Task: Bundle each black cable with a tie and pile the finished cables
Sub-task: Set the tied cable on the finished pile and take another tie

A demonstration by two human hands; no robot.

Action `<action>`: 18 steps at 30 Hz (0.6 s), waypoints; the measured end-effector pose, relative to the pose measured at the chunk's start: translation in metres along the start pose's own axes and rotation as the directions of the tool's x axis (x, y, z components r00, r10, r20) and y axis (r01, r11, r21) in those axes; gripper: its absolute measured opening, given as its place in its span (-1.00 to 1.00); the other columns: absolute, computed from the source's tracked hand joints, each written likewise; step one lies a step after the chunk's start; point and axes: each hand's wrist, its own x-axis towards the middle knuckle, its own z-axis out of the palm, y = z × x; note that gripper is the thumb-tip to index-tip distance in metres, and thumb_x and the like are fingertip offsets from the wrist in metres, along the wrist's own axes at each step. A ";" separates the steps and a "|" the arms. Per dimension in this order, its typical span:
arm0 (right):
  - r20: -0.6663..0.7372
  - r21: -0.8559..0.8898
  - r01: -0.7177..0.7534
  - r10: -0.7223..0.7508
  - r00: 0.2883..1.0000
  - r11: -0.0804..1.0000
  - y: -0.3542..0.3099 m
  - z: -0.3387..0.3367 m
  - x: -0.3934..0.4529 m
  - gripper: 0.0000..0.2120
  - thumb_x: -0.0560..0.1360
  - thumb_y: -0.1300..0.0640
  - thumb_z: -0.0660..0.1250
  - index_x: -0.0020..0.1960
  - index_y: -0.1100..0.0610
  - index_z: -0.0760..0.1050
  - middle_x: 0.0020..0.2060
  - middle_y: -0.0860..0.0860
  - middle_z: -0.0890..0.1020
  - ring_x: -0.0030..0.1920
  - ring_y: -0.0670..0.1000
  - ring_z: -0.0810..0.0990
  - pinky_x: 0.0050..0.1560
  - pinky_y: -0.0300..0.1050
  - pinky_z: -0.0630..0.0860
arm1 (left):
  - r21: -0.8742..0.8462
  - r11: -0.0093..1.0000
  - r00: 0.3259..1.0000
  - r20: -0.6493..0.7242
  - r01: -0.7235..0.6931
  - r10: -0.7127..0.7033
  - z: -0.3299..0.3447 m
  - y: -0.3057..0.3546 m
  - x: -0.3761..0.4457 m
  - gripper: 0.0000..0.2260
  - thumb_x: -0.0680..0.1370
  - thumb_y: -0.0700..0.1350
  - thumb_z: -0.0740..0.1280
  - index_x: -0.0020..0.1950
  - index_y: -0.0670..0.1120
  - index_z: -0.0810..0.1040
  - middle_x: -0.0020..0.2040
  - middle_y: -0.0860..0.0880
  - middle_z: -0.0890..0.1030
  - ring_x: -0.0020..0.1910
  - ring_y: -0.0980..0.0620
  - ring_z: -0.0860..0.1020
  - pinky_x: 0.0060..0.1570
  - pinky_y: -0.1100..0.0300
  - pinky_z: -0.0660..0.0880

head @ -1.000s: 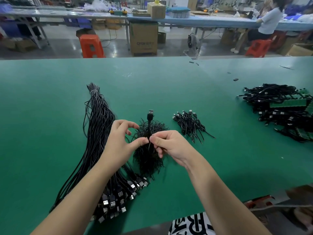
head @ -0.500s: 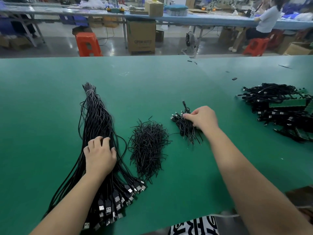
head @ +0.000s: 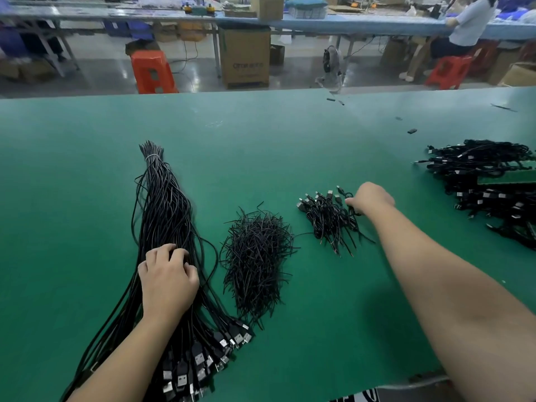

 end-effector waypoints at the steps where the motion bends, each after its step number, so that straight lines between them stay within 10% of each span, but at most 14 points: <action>1: 0.012 0.005 0.010 -0.010 1.000 1.000 0.000 0.006 0.000 -0.55 0.56 -0.18 0.37 -0.23 0.18 0.41 -0.29 0.06 0.50 -0.24 0.09 0.52 -0.29 -0.12 0.39 | -0.002 1.000 1.000 -0.003 0.000 0.000 0.000 0.000 0.000 -0.79 0.44 -0.20 0.41 0.07 -0.14 0.65 0.19 -0.14 0.58 0.26 -0.21 0.41 0.22 -0.21 0.35; 10: 0.025 0.047 0.113 -0.114 0.993 0.993 0.006 0.029 -0.007 -0.69 0.67 0.02 0.20 0.10 0.25 0.57 0.06 0.17 0.62 -0.03 0.18 0.55 -0.06 -0.07 0.46 | -0.005 1.000 1.000 -0.015 0.002 -0.002 -0.001 0.002 -0.001 -0.79 0.44 -0.21 0.42 0.06 -0.14 0.66 0.19 -0.13 0.59 0.24 -0.20 0.42 0.20 -0.20 0.37; 18: -0.319 0.251 0.457 -0.373 0.871 0.853 -0.040 -0.007 -0.058 -0.72 0.63 0.10 0.19 0.12 0.16 0.64 0.05 0.12 0.68 0.04 0.14 0.61 0.06 0.01 0.57 | -0.074 0.997 0.999 -0.025 0.040 -0.042 -0.004 0.003 0.000 -0.82 0.48 -0.19 0.39 0.06 -0.13 0.66 0.17 -0.09 0.60 0.22 -0.17 0.43 0.20 -0.15 0.37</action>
